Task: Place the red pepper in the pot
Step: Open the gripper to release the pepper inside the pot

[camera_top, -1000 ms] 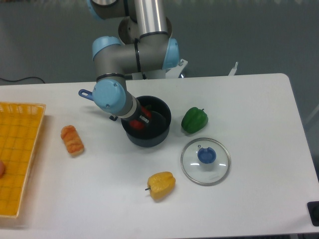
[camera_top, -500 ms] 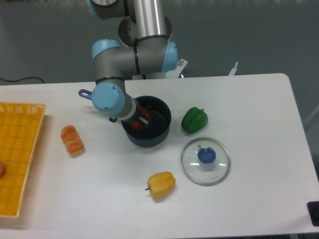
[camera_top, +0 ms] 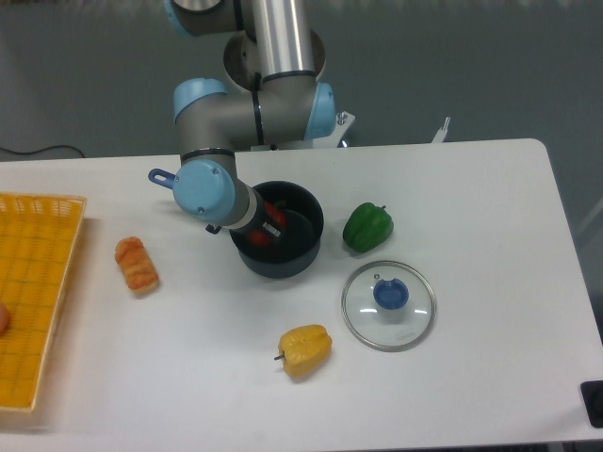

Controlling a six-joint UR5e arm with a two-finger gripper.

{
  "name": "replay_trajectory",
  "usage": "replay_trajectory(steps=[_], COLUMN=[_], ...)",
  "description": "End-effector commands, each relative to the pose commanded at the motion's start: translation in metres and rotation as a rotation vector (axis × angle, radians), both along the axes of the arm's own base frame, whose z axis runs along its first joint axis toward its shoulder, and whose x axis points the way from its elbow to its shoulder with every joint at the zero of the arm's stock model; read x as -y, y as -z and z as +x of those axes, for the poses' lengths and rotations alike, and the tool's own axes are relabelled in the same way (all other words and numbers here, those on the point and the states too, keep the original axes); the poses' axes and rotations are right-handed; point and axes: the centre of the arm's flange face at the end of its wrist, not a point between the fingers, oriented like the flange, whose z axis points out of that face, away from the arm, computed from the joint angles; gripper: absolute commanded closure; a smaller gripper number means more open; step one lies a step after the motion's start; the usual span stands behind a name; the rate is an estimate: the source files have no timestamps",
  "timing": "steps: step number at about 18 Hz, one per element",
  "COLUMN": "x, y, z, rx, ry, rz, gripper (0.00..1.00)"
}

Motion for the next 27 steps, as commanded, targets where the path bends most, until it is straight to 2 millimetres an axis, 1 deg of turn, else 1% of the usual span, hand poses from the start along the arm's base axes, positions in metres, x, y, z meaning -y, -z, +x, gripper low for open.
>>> replay_trajectory(steps=[7, 15, 18, 20, 23, 25, 26, 27], x=[0.000, 0.000, -0.001, -0.001, -0.002, -0.004, -0.005, -0.005], y=[0.001, 0.001, 0.004, 0.004, 0.004, -0.001, -0.003, -0.007], z=[-0.001, 0.000, 0.002, 0.002, 0.001, -0.001, -0.002, -0.003], rx=[-0.003, -0.004, -0.004, -0.011, -0.014, -0.019, -0.021, -0.025], ry=[0.002, 0.004, 0.010, 0.015, 0.015, 0.014, 0.013, 0.011], rz=[-0.006, -0.007, -0.012, -0.019, -0.018, -0.010, -0.006, 0.001], gripper=[0.32, 0.31, 0.31, 0.28, 0.28, 0.28, 0.26, 0.21])
